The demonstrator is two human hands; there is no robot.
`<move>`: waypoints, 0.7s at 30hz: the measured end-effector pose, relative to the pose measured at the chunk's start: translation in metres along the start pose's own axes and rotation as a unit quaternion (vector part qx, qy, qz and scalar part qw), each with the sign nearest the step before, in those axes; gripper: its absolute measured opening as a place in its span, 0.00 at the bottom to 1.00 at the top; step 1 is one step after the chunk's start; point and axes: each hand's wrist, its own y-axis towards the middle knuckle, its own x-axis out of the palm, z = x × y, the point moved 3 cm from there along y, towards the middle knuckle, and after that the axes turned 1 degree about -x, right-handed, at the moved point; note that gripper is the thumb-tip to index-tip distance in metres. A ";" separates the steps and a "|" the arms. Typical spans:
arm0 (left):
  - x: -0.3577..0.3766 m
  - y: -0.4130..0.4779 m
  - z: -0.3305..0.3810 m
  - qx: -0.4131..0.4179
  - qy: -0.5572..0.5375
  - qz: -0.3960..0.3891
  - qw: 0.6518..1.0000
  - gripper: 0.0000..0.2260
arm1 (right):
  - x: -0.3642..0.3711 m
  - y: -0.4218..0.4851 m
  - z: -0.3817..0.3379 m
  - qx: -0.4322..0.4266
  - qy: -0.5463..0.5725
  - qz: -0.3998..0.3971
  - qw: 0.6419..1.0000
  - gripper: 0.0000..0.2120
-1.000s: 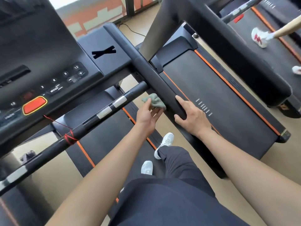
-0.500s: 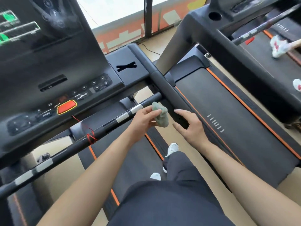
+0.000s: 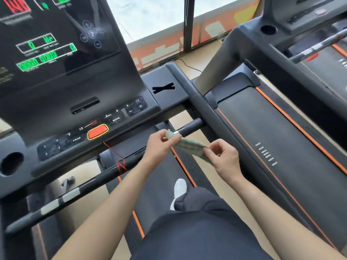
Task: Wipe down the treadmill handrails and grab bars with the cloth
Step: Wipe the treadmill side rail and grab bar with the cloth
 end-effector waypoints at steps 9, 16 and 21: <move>0.024 0.099 0.047 0.076 0.217 0.008 0.973 0.10 | 0.034 0.024 0.006 -0.057 -0.202 0.177 0.961 0.08; 0.047 0.127 0.039 0.062 0.367 -0.004 0.928 0.16 | 0.062 0.031 0.034 0.129 -0.058 0.113 0.983 0.12; 0.056 0.125 0.023 0.006 0.295 -0.121 0.948 0.15 | 0.076 0.048 0.036 0.296 0.291 0.124 0.901 0.15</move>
